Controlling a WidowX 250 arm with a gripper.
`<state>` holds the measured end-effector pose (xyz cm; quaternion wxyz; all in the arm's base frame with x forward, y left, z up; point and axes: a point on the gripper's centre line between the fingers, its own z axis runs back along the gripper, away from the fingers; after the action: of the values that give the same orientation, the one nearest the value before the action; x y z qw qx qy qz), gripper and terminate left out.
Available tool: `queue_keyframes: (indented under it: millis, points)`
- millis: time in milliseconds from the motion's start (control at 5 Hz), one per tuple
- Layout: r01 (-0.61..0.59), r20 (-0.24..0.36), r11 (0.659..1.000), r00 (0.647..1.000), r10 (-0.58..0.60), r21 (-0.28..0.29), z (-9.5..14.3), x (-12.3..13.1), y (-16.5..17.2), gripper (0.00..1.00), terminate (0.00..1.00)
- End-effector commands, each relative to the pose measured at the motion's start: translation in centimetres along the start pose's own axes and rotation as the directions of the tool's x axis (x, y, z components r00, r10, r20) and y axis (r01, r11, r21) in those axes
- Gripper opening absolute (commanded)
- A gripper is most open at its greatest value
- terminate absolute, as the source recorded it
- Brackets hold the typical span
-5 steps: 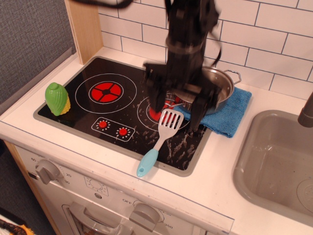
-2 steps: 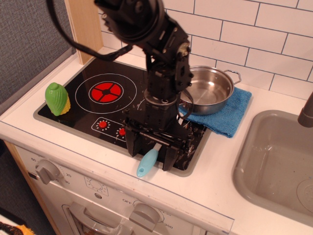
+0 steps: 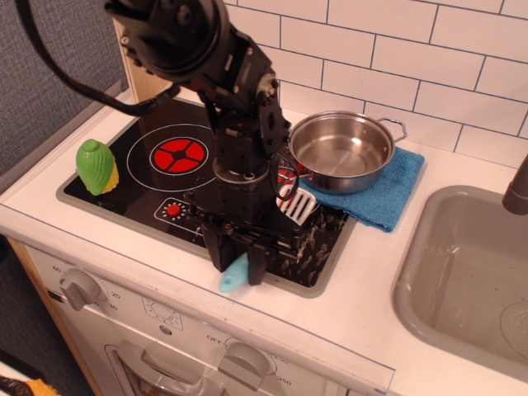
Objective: Place the spatula with handle on left burner.
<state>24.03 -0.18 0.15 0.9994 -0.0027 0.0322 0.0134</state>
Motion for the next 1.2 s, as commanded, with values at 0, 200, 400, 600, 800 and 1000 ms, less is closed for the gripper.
queue_keyframes:
  millis: [0,200,400,600,800,1000]
  points:
    - [0.003,0.011,1.0,1.0,-0.003,0.008,1.1,-0.5,-0.1,0.0,0.0]
    - [-0.048,0.053,0.999,0.997,0.048,-0.003,3.1,-0.1,0.9,0.0,0.0]
    - [-0.121,0.078,0.993,0.99,0.121,-0.003,5.0,1.9,3.3,0.0,0.0]
    - [-0.146,0.095,0.989,0.985,0.144,0.012,5.3,5.7,6.2,0.0,0.0]
    - [-0.162,0.09,0.985,0.983,0.157,0.05,5.0,9.4,8.9,0.0,0.0]
    - [-0.154,0.083,0.984,0.986,0.147,0.088,4.7,11.8,10.6,0.0,0.0]
